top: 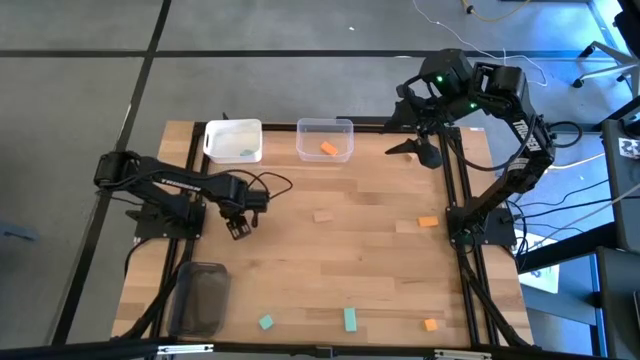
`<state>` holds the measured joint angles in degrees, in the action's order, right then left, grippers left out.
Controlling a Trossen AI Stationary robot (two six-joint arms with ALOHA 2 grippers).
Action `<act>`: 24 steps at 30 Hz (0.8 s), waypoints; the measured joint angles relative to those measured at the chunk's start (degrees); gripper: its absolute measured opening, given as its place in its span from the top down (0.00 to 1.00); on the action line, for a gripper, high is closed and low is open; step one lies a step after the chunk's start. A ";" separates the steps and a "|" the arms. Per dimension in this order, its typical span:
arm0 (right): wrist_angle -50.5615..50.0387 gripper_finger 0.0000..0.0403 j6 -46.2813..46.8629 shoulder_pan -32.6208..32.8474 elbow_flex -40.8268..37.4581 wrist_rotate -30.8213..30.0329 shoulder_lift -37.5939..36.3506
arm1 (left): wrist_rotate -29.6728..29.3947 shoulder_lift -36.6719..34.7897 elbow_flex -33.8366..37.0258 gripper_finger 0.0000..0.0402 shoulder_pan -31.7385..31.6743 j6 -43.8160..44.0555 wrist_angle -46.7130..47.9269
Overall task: Sort & place blocks by color
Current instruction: Put the bottom left brown block into the black bin
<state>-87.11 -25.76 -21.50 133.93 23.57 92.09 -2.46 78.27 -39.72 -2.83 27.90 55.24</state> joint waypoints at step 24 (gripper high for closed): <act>-0.07 0.39 0.00 -0.02 0.00 0.00 0.00 | -0.87 6.83 1.05 0.53 0.02 1.85 -4.55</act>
<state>-87.18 -25.76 -21.52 133.93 23.57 92.09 -3.33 85.10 -38.68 -2.81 29.75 50.70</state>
